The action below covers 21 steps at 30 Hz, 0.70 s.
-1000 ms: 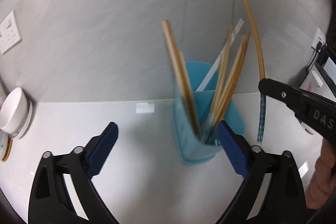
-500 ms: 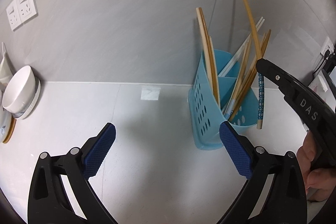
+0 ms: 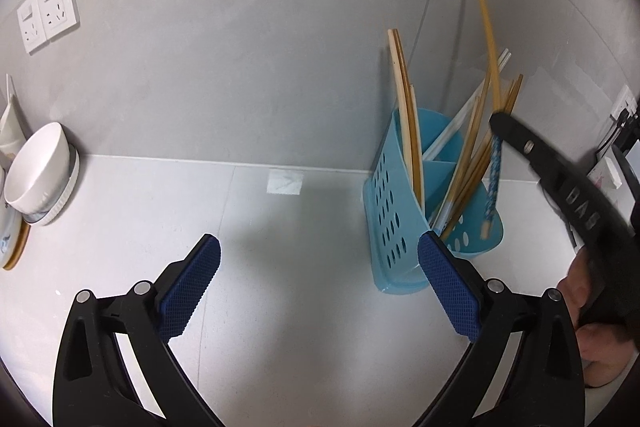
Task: Organize utensils
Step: 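Lower the right gripper's chopstick into the holder and open the right gripper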
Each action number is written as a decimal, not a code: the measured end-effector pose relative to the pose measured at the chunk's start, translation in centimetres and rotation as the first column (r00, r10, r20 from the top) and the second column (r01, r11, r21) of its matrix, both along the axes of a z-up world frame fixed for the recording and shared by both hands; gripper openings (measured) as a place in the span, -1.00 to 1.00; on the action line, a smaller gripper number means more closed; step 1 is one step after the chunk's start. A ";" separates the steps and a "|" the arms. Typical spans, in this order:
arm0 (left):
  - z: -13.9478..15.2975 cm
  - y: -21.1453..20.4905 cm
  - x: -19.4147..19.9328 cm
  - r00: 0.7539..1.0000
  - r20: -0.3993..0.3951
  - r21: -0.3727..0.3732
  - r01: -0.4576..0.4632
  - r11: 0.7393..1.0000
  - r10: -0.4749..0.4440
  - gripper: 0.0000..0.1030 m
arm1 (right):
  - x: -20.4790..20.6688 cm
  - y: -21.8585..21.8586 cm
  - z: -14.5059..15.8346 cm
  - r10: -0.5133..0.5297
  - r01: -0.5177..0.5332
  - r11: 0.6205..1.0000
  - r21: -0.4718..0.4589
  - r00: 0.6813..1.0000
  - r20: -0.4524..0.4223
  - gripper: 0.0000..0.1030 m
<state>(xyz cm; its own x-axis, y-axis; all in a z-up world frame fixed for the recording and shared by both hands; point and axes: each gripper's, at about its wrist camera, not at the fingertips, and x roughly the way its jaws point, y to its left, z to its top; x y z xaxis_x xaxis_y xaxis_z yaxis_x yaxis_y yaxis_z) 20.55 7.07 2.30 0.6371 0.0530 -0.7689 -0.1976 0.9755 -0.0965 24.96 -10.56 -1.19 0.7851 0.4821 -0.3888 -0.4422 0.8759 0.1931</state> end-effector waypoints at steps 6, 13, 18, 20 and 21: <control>-0.1 0.0 0.2 1.000 -0.001 -0.003 0.002 1.000 -0.002 0.89 | -0.1 0.4 -1.5 -0.006 0.004 0.999 -0.046 0.999 -0.046 -0.87; 0.2 -0.4 0.0 1.000 0.006 -0.001 0.007 1.000 -0.007 0.89 | -0.3 1.1 -1.9 -0.001 -0.009 0.994 -0.109 0.996 -0.093 -0.82; 0.9 -0.9 -0.7 1.000 0.022 0.004 0.014 1.000 -0.014 0.89 | -1.5 0.6 -0.6 -0.019 0.004 0.990 -0.141 0.994 -0.109 -0.57; 1.3 -1.2 -1.1 0.999 0.029 0.008 0.018 1.000 -0.018 0.89 | -2.1 -0.1 0.3 -0.033 0.016 0.990 -0.137 0.991 -0.128 -0.27; 1.6 -1.4 -1.4 0.999 0.032 0.012 0.022 1.000 -0.022 0.89 | -2.3 -0.3 0.7 -0.040 0.022 0.990 -0.139 0.990 -0.132 -0.15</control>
